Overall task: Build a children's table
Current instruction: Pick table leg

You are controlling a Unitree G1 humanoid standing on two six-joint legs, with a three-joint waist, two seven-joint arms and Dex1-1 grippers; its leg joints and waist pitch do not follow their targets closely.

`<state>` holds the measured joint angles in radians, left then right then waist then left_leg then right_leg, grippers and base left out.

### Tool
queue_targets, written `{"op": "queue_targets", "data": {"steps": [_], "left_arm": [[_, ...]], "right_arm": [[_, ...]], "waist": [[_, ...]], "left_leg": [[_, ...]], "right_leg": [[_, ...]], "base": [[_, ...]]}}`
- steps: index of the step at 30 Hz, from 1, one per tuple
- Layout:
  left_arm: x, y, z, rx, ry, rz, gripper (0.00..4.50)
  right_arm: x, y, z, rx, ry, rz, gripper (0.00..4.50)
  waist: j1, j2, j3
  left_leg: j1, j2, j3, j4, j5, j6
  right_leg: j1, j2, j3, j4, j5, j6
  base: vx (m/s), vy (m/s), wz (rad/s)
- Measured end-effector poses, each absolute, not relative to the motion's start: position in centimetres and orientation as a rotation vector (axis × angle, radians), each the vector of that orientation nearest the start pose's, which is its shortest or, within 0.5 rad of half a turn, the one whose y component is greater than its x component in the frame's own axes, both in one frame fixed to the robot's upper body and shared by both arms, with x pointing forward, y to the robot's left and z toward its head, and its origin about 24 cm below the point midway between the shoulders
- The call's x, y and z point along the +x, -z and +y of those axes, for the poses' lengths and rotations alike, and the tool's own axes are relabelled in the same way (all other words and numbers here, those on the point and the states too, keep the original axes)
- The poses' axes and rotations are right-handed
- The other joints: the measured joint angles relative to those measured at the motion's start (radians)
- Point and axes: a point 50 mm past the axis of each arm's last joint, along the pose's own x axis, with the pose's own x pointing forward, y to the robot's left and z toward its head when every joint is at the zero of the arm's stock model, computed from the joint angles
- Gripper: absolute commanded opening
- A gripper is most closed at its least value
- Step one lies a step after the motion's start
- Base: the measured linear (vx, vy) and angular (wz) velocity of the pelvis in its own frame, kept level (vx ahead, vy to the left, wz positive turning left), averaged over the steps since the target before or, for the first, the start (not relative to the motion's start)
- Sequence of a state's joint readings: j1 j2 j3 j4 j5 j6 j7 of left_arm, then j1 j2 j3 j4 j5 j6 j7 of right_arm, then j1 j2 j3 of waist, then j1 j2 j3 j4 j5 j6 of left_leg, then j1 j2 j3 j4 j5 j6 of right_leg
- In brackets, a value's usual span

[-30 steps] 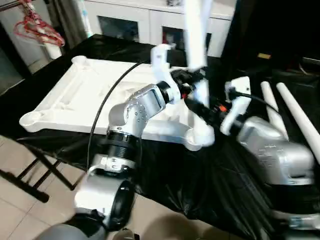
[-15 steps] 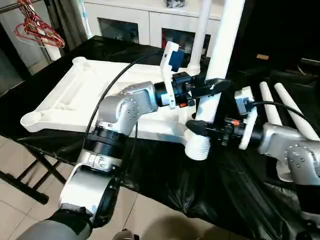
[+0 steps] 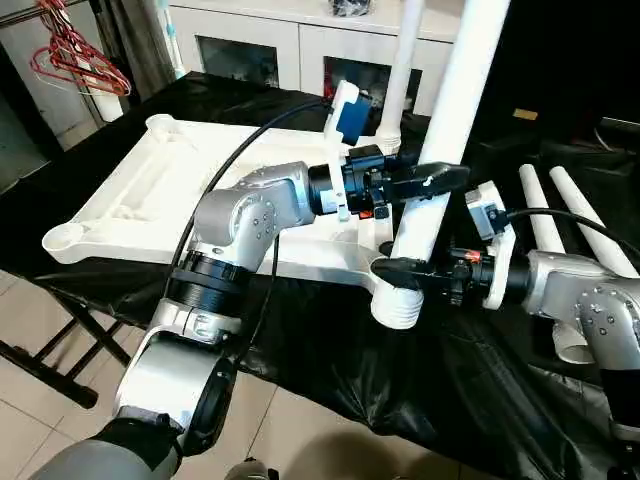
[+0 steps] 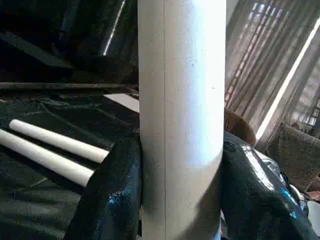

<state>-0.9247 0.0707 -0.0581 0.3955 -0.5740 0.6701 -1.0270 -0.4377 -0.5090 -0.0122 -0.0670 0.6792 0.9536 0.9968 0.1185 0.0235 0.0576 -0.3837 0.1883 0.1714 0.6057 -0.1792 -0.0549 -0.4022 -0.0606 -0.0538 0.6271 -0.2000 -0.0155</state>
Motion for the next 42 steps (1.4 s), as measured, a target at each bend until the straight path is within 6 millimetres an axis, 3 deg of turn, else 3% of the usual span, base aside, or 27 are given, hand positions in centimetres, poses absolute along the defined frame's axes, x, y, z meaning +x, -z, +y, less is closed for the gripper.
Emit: {"op": "queue_targets", "data": {"steps": [7,16,17,23,27,31,34,35,37,39,42], "left_arm": [[33.3,-19.4,2.8,-0.385,1.516,0.085,1.85],[33.3,-19.4,2.7,-0.387,1.513,0.085,1.85],[33.4,-19.4,2.7,-0.39,1.506,0.085,2.41],[34.0,-20.0,3.4,-0.463,1.441,0.023,2.92],[34.5,-21.4,4.7,-0.477,1.355,-0.126,2.96],[34.8,-21.6,6.1,-0.427,1.31,-0.163,2.96],[35.4,-20.4,7.6,-0.228,1.259,-0.125,2.96],[35.9,-19.1,8.6,-0.072,1.219,-0.07,2.96],[36.3,-16.9,9.7,0.082,1.173,0.019,2.96],[36.3,-14.1,10.3,0.212,1.178,0.13,2.96],[35.8,-11.6,10.6,0.364,1.225,0.241,2.96]], "right_arm": [[27.8,-13.2,-15.7,0.299,-1.23,0.411,1.97],[27.7,-13.2,-15.6,0.3,-1.232,0.411,1.93],[27.7,-13.1,-15.7,0.3,-1.229,0.41,1.93],[27.5,-12.5,-15.7,0.323,-1.211,0.423,1.89],[27.8,-12.3,-15.2,0.355,-1.168,0.386,1.89],[28.2,-12.4,-15.3,0.352,-1.109,0.334,1.89],[28.9,-12.3,-15.7,0.312,-0.998,0.286,1.89],[29.4,-12.0,-16.0,0.285,-0.919,0.273,1.89],[30.1,-11.2,-16.6,0.258,-0.812,0.27,1.89],[30.5,-10.7,-17.2,0.232,-0.723,0.256,1.89],[30.9,-10.5,-17.6,0.19,-0.658,0.245,1.89]], "waist": [[0.002,0.0,0.0],[0.005,0.0,0.0],[0.006,0.0,0.0],[0.01,0.0,0.0],[0.01,0.001,0.0],[0.012,0.001,0.0],[0.012,0.001,-0.001],[0.009,0.002,-0.001],[0.005,0.003,-0.001],[0.005,0.003,-0.001],[0.006,0.003,-0.001]], "left_leg": [[0.0,0.0,0.0,0.0,0.0,0.0],[0.0,0.0,0.0,0.001,0.0,0.0],[0.0,0.0,0.0,0.001,0.0,0.0],[0.0,0.0,0.0,0.001,0.0,0.0],[0.0,0.001,0.0,0.001,0.0,0.0],[0.0,0.001,0.0,0.001,0.0,-0.001],[0.0,0.002,0.0,0.001,0.0,-0.002],[0.001,0.002,0.0,0.001,0.0,-0.003],[0.0,0.001,0.0,0.001,0.0,-0.006],[-0.001,0.001,0.0,0.0,0.001,-0.006],[-0.002,0.001,0.0,0.0,0.0,-0.006]], "right_leg": [[0.0,0.0,0.0,0.0,0.0,0.0],[0.0,0.0,0.0,0.001,0.0,0.0],[0.0,0.0,0.0,0.001,0.0,0.0],[0.0,0.0,0.0,0.001,0.0,0.0],[0.0,0.0,-0.001,0.001,0.0,0.0],[0.0,0.0,-0.001,0.001,0.0,0.0],[0.001,0.0,-0.002,0.001,0.0,0.0],[0.001,0.0,-0.002,0.001,0.0,0.001],[0.0,0.0,-0.001,0.0,0.001,0.002],[0.0,0.0,-0.002,0.0,0.001,0.002],[0.0,0.0,-0.002,0.0,0.001,0.002]], "base": [[0.0,0.0,0.0],[0.0,0.0,0.0],[0.0,0.0,0.0],[0.0,0.0,0.0],[0.0,0.0,0.0],[0.0,0.0,0.0],[0.0,0.0,0.0],[0.0,0.0,0.0],[0.0,0.0,0.0],[0.0,0.0,0.0],[0.0,0.0,0.0]]}}
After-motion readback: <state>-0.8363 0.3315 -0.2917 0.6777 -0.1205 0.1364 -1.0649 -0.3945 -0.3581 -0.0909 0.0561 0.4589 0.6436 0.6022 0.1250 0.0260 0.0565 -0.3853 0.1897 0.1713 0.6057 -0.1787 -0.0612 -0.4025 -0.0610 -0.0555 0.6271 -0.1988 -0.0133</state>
